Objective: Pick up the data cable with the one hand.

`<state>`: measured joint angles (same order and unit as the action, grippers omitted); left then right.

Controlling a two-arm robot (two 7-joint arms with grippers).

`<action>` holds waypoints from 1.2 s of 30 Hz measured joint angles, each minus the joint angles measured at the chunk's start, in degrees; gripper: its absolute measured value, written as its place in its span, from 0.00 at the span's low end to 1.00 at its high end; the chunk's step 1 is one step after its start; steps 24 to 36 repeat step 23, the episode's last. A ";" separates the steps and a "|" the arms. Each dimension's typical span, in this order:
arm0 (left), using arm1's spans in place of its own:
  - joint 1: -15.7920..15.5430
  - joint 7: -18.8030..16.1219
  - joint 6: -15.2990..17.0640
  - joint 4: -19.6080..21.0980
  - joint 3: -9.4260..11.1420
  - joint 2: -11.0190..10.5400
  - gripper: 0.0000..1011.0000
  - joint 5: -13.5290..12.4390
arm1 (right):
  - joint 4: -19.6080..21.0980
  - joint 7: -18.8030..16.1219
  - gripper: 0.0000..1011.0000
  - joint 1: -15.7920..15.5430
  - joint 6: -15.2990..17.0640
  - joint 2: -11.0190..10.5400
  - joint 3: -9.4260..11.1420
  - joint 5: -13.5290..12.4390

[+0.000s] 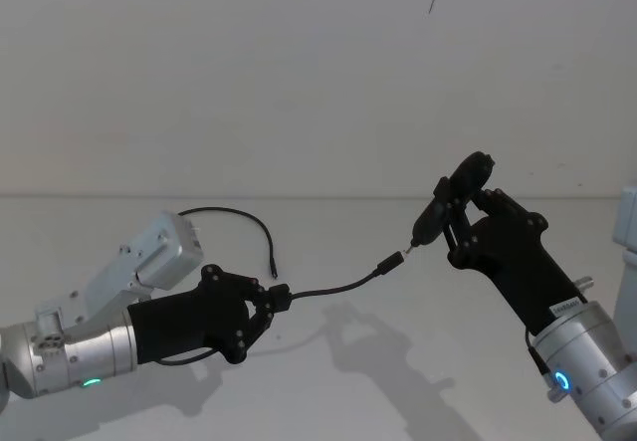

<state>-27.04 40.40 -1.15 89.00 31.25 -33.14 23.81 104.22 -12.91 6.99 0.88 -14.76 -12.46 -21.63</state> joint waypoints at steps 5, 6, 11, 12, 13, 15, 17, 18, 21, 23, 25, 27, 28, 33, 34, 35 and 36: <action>0.00 0.00 0.00 0.00 0.00 0.00 0.03 0.00 | 0.06 0.02 0.26 -0.03 0.00 0.03 0.00 0.02; 0.00 0.00 -0.01 0.00 0.00 0.00 0.04 0.00 | 0.07 0.03 0.26 -0.04 0.01 0.04 0.00 0.03; 0.00 0.00 -0.01 0.00 0.00 0.00 0.03 0.00 | 0.11 0.05 0.26 -0.06 0.01 0.04 0.00 0.05; 0.00 0.00 0.00 0.00 0.00 0.00 0.04 0.00 | 0.12 0.06 0.26 -0.07 0.01 0.04 0.00 0.05; 0.00 0.00 0.00 0.00 0.00 0.00 0.04 0.00 | 0.12 0.06 0.26 -0.07 0.00 0.04 0.00 0.06; 0.00 0.00 -0.01 0.00 0.00 0.00 0.03 0.00 | 0.13 0.07 0.26 -0.08 0.00 0.04 0.00 0.06; 0.00 0.00 -0.01 0.00 0.00 0.00 0.03 0.00 | 0.14 0.07 0.26 -0.09 0.00 0.04 0.00 0.06; 0.00 0.00 -0.01 0.00 0.00 0.00 0.04 0.00 | 0.15 0.07 0.26 -0.09 0.00 0.04 0.00 0.06; 0.00 0.00 0.00 0.00 0.00 0.00 0.03 0.00 | 0.15 0.07 0.26 -0.10 0.00 0.04 0.00 0.06; 0.00 0.00 0.00 0.00 0.00 0.00 0.03 0.00 | 0.15 0.07 0.26 -0.11 0.00 0.04 0.00 0.06; 0.00 0.00 0.00 0.00 0.00 0.00 0.03 0.00 | 0.15 0.07 0.26 -0.11 0.00 0.04 0.00 0.06; 0.00 0.00 0.00 0.00 0.00 0.00 0.03 0.00 | 0.15 0.07 0.26 -0.11 0.00 0.04 0.00 0.06; 0.00 0.00 0.00 0.00 0.00 0.00 0.03 0.00 | 0.15 0.07 0.26 -0.11 0.00 0.04 0.00 0.06; 0.00 0.00 0.00 0.00 0.00 0.00 0.03 0.00 | 0.15 0.07 0.26 -0.11 0.00 0.04 0.00 0.06; 0.00 0.00 0.00 0.00 0.00 0.00 0.03 0.00 | 0.15 0.07 0.26 -0.11 0.00 0.04 0.00 0.06; 0.00 0.00 0.00 0.00 0.00 0.00 0.03 0.00 | 0.15 0.07 0.26 -0.11 0.00 0.04 0.00 0.06; 0.00 0.00 0.00 0.00 0.00 0.00 0.03 0.00 | 0.15 0.07 0.26 -0.11 0.00 0.04 0.00 0.06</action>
